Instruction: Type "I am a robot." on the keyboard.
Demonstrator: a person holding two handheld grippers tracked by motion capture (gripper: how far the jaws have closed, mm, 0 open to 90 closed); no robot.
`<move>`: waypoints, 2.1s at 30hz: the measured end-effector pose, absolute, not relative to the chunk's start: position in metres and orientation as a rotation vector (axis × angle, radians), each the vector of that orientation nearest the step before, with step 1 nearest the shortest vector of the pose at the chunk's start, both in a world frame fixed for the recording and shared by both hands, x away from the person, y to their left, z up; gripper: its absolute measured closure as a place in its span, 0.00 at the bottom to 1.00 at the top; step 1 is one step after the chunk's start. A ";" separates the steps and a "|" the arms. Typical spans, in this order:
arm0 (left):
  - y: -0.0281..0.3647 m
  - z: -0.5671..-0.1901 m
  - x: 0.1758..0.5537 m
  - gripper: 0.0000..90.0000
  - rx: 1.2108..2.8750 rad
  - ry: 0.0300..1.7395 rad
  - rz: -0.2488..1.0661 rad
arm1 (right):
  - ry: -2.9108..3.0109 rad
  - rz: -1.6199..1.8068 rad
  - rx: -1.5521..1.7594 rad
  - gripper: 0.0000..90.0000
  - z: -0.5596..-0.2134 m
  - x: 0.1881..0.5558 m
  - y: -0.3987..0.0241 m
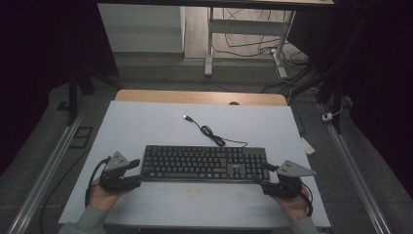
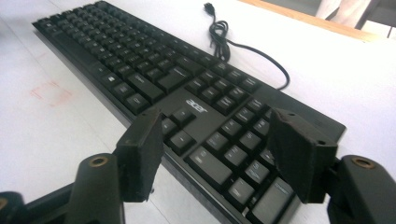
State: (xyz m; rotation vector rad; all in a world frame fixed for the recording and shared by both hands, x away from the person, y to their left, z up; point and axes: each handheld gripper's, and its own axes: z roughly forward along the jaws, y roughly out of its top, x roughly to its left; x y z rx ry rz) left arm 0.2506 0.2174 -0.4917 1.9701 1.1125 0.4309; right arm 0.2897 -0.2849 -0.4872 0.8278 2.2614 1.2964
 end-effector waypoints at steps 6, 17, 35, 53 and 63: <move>0.215 -0.492 0.251 0.58 1.977 1.108 0.434 | 2.275 1.318 0.809 0.57 -0.485 0.291 -0.274; 0.211 -0.494 0.251 0.83 2.005 1.078 0.433 | 2.308 1.300 0.763 1.00 -0.482 0.295 -0.250; 0.210 -0.498 0.254 0.99 2.029 1.084 0.432 | 2.343 1.341 0.737 1.00 -0.479 0.308 -0.205; 0.203 -0.511 0.269 0.99 2.084 1.119 0.443 | 2.407 1.341 0.754 0.99 -0.490 0.331 -0.152; 0.203 -0.518 0.277 0.99 2.102 1.140 0.450 | 2.456 1.306 0.734 0.99 -0.494 0.342 -0.127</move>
